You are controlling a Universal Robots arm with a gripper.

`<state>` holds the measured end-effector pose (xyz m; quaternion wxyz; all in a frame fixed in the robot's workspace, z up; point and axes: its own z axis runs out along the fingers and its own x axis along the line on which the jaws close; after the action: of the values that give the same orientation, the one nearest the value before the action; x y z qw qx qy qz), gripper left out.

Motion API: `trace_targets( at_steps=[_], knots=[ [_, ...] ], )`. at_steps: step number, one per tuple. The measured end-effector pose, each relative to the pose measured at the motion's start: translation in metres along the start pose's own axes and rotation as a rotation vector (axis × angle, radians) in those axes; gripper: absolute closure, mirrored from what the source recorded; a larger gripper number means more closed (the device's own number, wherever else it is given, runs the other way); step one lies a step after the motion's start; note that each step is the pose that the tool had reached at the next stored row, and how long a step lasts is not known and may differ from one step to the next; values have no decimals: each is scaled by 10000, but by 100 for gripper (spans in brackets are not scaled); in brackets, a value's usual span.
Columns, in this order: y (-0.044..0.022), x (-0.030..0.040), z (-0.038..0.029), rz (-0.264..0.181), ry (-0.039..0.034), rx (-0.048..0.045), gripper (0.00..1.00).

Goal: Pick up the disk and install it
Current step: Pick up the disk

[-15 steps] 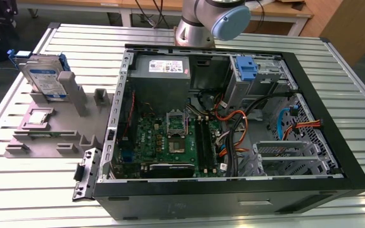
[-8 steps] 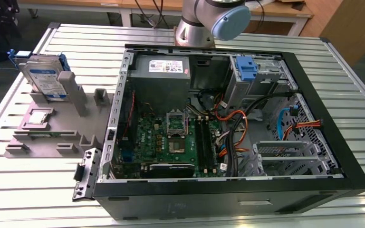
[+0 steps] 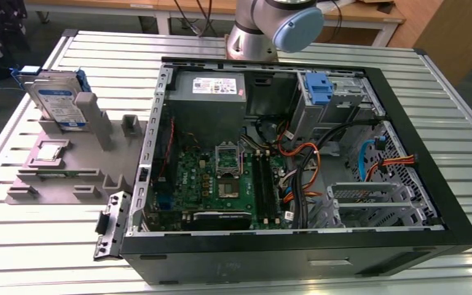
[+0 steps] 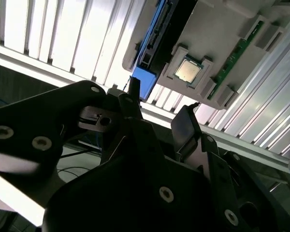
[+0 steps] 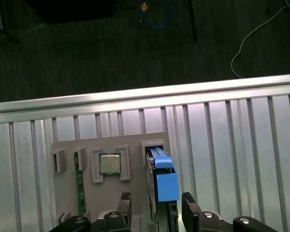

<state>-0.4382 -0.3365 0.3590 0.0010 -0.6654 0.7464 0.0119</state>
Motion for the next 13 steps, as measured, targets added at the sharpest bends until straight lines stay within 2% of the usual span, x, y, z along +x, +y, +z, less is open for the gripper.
trace_targets(
  at_steps=[13],
  knots=[
    [0, -13, 139, -76, -2, 26, 47]
  ],
)
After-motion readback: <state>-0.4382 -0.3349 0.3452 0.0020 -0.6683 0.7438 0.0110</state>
